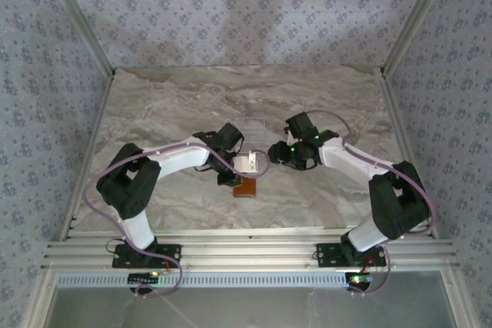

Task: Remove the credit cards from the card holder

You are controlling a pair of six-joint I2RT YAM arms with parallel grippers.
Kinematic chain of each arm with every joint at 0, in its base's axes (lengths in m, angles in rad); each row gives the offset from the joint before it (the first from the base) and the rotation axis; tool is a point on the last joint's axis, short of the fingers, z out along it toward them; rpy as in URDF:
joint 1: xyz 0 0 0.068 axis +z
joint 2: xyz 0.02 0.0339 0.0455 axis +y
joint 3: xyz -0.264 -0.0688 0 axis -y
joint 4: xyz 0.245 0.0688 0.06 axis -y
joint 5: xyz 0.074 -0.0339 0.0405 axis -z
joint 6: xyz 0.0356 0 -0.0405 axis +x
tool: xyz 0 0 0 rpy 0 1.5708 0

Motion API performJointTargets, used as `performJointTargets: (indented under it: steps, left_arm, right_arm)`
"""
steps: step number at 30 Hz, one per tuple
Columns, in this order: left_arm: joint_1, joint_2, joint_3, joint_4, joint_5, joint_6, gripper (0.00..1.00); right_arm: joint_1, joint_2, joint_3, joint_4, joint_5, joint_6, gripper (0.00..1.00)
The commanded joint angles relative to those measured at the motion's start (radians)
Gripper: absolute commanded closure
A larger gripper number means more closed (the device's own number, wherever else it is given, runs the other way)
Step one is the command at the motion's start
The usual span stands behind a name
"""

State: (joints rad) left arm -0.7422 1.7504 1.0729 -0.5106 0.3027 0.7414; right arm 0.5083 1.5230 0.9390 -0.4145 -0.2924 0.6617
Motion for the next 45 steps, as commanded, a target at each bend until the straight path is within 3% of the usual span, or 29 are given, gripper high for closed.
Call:
performJointTargets:
  steps: [1,8,16,25,35,45]
  left_arm:
    - [-0.01,-0.079,-0.047,0.08,0.056,-0.05,0.8]
    - [-0.013,-0.158,-0.122,0.197,0.096,-0.108,0.82]
    - [-0.016,-0.257,-0.217,0.34,0.101,-0.185,0.83]
    - [-0.018,-0.395,-0.274,0.386,0.101,-0.217,0.83]
    - [-0.019,-0.369,-0.284,0.371,0.092,-0.216,0.83]
    - [-0.02,-0.414,-0.326,0.471,0.064,-0.262,0.84]
  right_arm:
    - [0.015,0.036,-0.021,0.062,-0.081,0.044,0.46]
    - [0.04,0.108,-0.027,0.115,-0.171,0.054,0.48]
    - [0.059,0.115,-0.016,0.09,-0.151,0.058,0.48]
    - [0.064,0.13,0.005,0.056,-0.141,0.05,0.48]
    - [0.079,0.155,0.001,0.127,-0.203,0.076,0.47]
    - [0.1,0.197,0.012,0.127,-0.215,0.065,0.47]
